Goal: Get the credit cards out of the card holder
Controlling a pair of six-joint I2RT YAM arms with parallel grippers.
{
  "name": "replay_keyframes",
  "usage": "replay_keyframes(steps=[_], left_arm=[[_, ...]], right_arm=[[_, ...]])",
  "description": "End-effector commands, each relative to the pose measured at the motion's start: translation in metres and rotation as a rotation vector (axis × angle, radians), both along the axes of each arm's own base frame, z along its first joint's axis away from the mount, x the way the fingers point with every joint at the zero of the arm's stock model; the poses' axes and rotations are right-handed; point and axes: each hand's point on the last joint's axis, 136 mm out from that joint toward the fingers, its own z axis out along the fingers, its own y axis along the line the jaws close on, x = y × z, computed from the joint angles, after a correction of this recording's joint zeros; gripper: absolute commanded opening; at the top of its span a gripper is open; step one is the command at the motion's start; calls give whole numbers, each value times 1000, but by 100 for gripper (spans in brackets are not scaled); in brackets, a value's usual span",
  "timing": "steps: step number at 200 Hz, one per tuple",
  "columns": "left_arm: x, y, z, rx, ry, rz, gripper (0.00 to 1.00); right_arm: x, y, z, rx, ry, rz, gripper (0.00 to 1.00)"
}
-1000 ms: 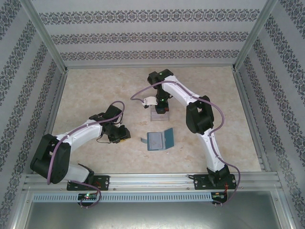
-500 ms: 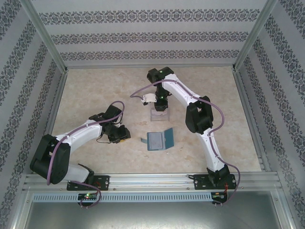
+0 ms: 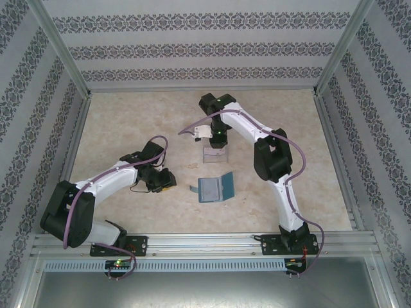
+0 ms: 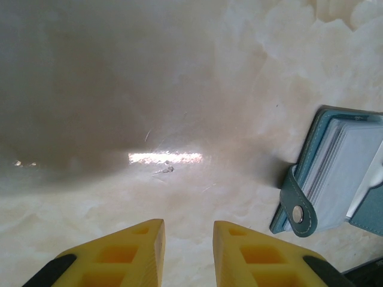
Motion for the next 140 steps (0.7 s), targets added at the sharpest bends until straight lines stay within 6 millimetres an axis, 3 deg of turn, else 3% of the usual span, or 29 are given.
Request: replay_keyframes(steps=[1,53,101,140], left_arm=[[8,0,7,-25,-25,23,27],[8,0,7,-27,-24,23,27],[11,-4,12,-36,-30,9,27],[19,-13,17,-70,-39,-10,27]], right_arm=[[3,7,5,11,-56,2,18],[-4,6,0,6,-47,2,19],[10,13,43,91,-171,-70,20],[16,16,68,178,-215,-327,23]])
